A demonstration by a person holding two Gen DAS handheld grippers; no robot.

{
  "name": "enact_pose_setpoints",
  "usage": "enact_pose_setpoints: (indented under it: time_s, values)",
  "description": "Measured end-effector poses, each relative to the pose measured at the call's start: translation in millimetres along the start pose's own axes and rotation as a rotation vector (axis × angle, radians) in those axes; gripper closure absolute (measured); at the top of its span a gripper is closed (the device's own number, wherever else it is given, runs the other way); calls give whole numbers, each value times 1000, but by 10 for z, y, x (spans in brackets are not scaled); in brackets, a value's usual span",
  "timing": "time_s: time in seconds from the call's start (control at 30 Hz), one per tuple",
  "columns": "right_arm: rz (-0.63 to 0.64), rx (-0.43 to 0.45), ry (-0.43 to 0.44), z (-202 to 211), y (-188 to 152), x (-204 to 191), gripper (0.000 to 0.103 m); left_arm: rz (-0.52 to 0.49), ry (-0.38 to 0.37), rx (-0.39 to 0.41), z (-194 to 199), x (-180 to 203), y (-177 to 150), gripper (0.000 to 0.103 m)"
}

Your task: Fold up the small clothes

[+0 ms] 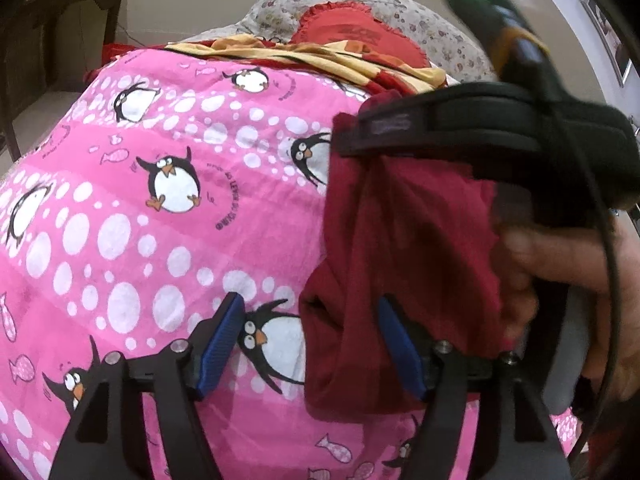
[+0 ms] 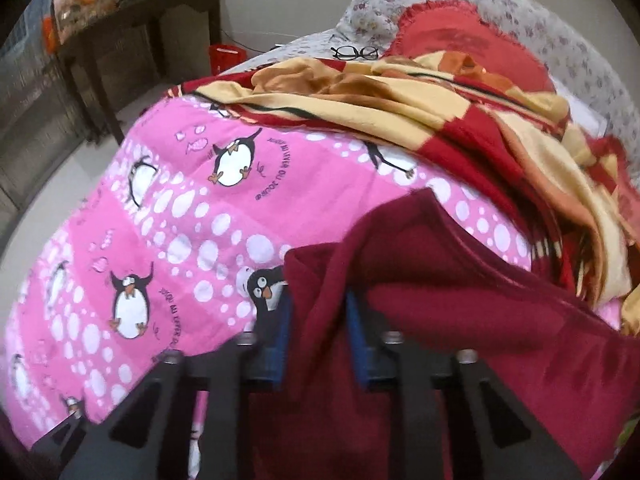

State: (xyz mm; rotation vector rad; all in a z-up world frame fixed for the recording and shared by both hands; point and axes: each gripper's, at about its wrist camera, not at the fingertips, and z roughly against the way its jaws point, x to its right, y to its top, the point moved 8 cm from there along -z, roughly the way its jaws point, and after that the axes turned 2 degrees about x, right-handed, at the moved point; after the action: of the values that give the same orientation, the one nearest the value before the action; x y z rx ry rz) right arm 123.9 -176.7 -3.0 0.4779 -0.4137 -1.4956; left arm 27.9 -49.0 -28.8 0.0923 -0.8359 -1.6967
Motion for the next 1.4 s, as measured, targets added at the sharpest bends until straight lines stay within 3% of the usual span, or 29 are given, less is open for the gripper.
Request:
enact_pose_setpoints:
  time_s: [0.2,0.63,0.7,0.77,0.87,1.0,1.07,1.13,1.4]
  values:
    - [-104,59,141,321,-2,142,63,-35,-39,35,-37,57,225,17]
    - [-152,98,207,597,-56,237,63,-35,-107,-10,-425,273,456,17]
    - [-154,100,213,620,-60,256,63,-24,-130,-26,-478,306,473,21]
    - [-158,99,217,624,-71,276,64,-20,-158,-47,-510,355,469,49]
    - [-169,88,225,588,-94,300,64,-31,-175,-50,-518,432,475,70]
    - [-207,74,238,577,-86,345,60,-55,-157,-22,-444,503,457,77]
    - [-239,65,241,591,-74,375,49,-71,-149,-7,-388,532,436,78]
    - [-257,77,244,639,-69,405,44,-76,-147,0,-362,557,442,79]
    - [-287,96,269,751,-123,457,44,-61,-141,4,-323,585,453,80]
